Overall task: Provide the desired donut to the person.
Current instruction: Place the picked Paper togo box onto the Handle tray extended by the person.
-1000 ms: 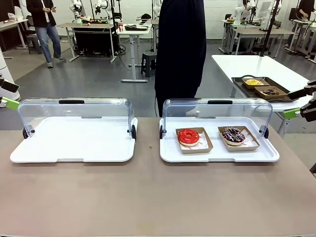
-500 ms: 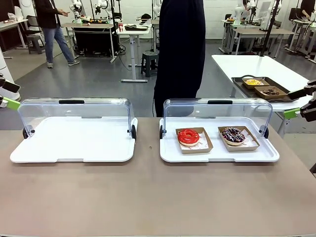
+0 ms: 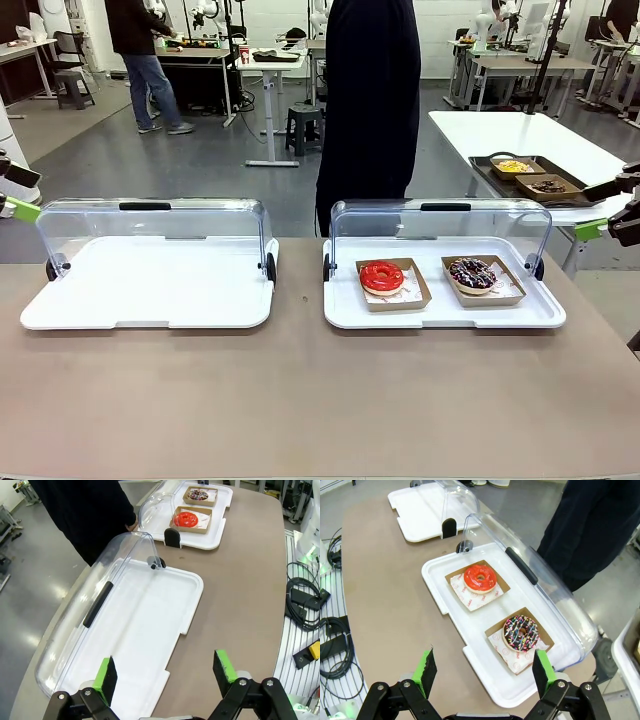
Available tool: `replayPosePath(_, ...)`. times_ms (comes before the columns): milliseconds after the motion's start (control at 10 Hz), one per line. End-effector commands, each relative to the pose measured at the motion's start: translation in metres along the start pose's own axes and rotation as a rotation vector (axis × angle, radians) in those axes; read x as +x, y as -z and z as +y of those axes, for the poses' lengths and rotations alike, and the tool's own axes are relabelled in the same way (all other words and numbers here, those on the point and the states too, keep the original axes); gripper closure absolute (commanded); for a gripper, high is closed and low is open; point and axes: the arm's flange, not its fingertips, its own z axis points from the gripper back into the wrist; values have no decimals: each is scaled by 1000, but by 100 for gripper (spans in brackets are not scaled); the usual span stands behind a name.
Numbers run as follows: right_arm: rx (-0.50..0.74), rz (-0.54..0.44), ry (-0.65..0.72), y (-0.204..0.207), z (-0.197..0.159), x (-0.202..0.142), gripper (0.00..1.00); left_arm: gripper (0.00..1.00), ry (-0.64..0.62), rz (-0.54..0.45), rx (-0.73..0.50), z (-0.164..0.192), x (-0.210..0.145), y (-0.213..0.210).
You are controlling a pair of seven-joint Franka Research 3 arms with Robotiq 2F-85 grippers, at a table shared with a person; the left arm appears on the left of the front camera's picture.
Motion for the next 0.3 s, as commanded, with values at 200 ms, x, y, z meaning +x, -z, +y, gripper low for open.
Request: replayPosePath(200, 10, -23, -6, 2, -2, 0, 0, 0, -3, -6, 6, 0, -2, -2)
